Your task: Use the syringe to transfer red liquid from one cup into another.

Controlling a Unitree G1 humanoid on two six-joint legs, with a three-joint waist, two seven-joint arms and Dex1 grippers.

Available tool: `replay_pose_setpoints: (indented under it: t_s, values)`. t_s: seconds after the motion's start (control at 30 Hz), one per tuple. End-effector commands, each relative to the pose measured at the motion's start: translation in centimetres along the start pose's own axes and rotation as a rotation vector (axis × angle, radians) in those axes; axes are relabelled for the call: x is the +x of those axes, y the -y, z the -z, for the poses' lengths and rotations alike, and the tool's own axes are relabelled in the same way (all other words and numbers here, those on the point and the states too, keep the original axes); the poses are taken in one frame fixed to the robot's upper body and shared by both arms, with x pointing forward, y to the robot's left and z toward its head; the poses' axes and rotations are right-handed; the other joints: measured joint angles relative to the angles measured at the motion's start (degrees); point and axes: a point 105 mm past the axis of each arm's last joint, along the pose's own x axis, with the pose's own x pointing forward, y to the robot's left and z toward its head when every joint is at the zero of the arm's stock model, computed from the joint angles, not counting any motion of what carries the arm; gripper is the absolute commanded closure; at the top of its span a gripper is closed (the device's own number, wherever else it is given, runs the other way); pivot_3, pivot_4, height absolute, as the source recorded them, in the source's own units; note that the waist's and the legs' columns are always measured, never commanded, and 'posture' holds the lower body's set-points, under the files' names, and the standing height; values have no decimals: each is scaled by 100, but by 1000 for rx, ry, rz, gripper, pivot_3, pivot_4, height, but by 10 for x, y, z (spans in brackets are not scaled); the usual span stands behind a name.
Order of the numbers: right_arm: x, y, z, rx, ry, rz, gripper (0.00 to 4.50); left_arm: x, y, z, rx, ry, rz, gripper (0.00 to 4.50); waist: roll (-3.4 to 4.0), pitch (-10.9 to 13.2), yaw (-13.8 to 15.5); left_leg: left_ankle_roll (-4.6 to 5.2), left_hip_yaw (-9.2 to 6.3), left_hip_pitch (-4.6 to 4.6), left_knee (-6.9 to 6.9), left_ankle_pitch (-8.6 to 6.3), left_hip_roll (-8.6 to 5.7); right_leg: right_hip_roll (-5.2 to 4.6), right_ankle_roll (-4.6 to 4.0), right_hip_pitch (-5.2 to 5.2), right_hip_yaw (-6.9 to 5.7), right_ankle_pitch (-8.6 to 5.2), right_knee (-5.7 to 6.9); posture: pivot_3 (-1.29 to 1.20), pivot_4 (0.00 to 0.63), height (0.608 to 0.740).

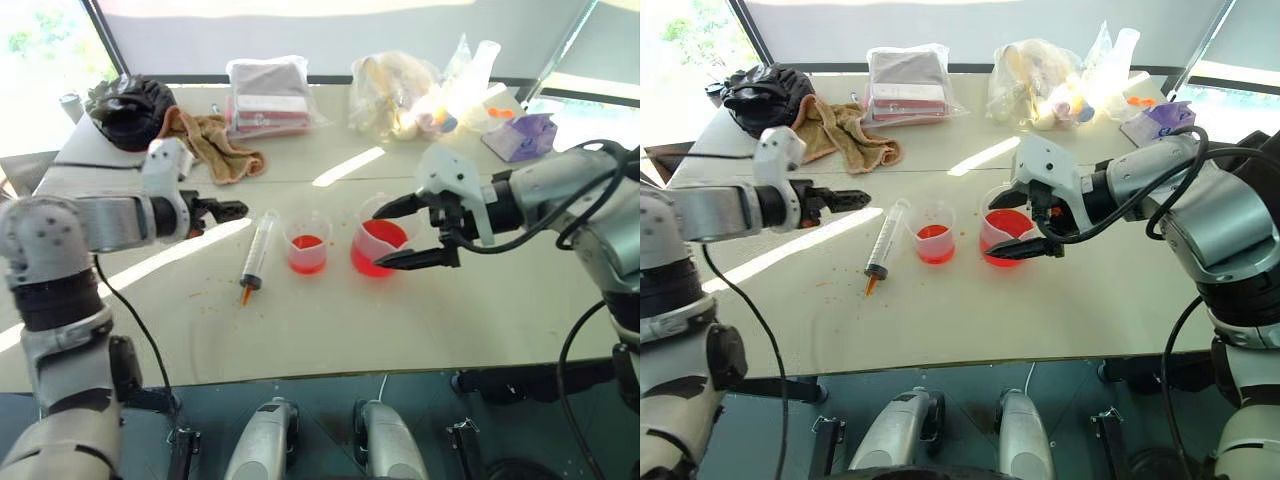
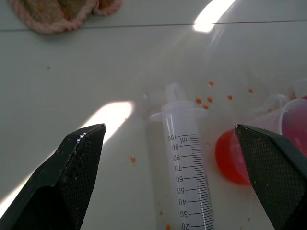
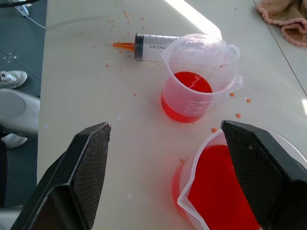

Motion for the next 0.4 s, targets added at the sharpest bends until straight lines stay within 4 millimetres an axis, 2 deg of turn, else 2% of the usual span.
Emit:
replay_pose_setpoints:
  t_s: [0.03, 0.27, 0.4]
  values:
    - [-16, 6, -4, -33, 5, 39, 643, -19, 16, -15, 119, 79, 92, 17, 1, -1, 13, 0, 0, 1, -2, 0, -1, -1, -1, 0, 0, -1, 0, 0, 150, 740]
    - [-28, 14, -1, -14, -1, 87, 643, -54, 34, -11, 243, 110, 262, 17, 2, -1, -2, 0, 1, 1, -13, 1, -1, -1, -4, -4, 0, -2, -5, 0, 150, 740]
    - [-29, 12, 0, -11, -6, 91, 643, -60, 31, -4, 264, 91, 268, 17, 2, -1, 5, -3, 3, 3, -27, 2, -1, -1, -9, -8, 0, -5, -8, 0, 150, 740]
